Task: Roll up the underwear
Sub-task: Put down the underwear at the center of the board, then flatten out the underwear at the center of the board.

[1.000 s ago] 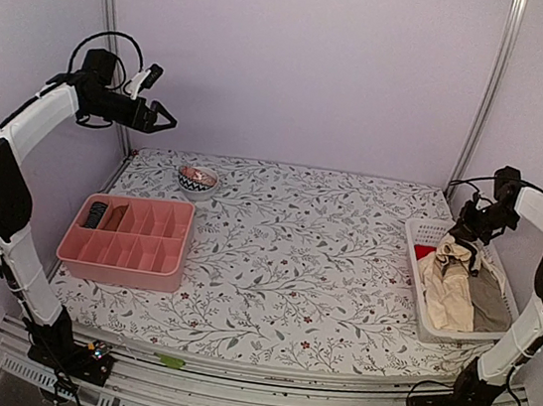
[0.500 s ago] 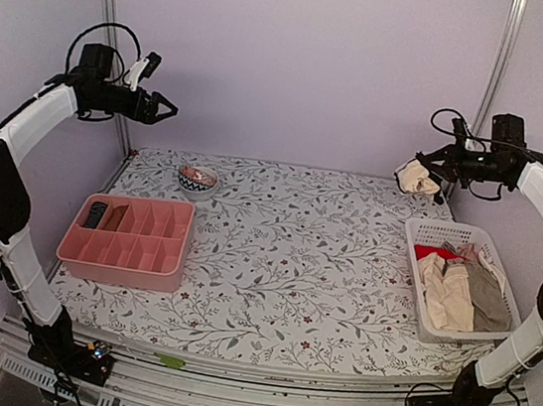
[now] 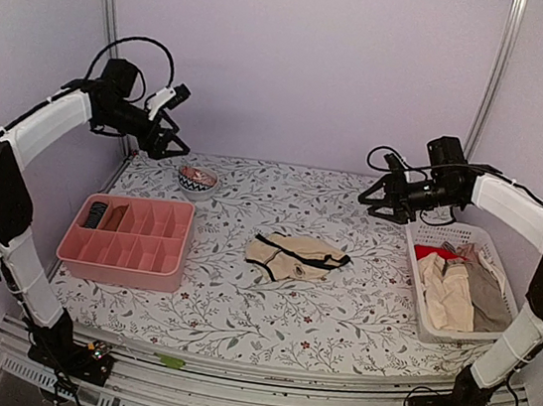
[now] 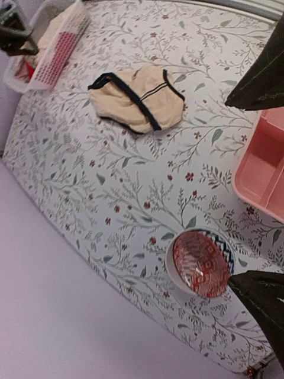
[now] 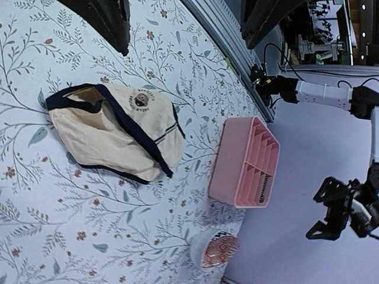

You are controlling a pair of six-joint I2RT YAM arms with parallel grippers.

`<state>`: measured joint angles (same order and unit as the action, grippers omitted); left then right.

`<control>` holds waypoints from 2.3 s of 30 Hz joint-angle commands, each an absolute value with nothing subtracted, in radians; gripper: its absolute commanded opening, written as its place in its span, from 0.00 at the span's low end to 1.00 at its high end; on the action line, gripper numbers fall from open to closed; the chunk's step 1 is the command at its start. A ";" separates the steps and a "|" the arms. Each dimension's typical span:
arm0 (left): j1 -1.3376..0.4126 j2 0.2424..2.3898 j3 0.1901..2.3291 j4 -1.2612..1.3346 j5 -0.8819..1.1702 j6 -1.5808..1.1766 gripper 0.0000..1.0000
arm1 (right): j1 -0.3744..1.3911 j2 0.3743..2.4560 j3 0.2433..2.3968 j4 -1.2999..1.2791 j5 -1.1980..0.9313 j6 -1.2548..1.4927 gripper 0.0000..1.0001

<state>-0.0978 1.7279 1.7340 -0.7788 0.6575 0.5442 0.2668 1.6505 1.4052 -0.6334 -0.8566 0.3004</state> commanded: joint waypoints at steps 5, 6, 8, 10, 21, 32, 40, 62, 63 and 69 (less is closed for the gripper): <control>-0.356 1.742 1.495 -0.835 0.591 0.842 0.81 | 0.319 1.767 1.278 -0.614 -0.670 0.301 0.52; -0.379 1.766 1.505 -0.816 0.584 0.823 0.79 | 0.334 1.784 1.277 -0.606 -0.653 0.309 0.51; -0.418 1.832 1.547 -0.799 0.579 0.789 0.70 | 0.363 1.827 1.294 -0.609 -0.612 0.315 0.48; -0.454 1.914 1.603 -0.797 0.568 0.762 0.64 | 0.383 1.877 1.321 -0.619 -0.571 0.317 0.44; -0.534 2.313 1.932 -0.867 0.490 0.679 0.52 | 0.391 2.021 1.456 -0.713 -0.422 0.348 0.41; -0.545 2.442 2.045 -0.885 0.532 0.645 0.48 | 0.391 2.025 1.488 -0.757 -0.380 0.314 0.41; -0.542 2.421 2.089 -0.982 0.617 0.677 0.06 | 0.376 2.008 1.491 -0.767 -0.361 0.304 0.41; -0.563 1.702 1.218 -0.769 0.582 1.327 0.00 | 0.394 2.019 1.500 -0.645 -0.642 0.229 0.39; -0.562 1.706 1.217 -0.770 0.573 1.318 0.00 | 0.412 2.017 1.498 -0.644 -0.640 0.213 0.39; -0.554 1.710 1.215 -0.788 0.573 1.327 0.00 | 0.466 2.071 1.543 -0.655 -0.575 0.158 0.40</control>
<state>-0.5552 1.7103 1.2125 -0.7982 0.5747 1.2942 0.4397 2.0163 1.4715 -0.6582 -0.5812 0.1978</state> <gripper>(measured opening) 0.005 0.399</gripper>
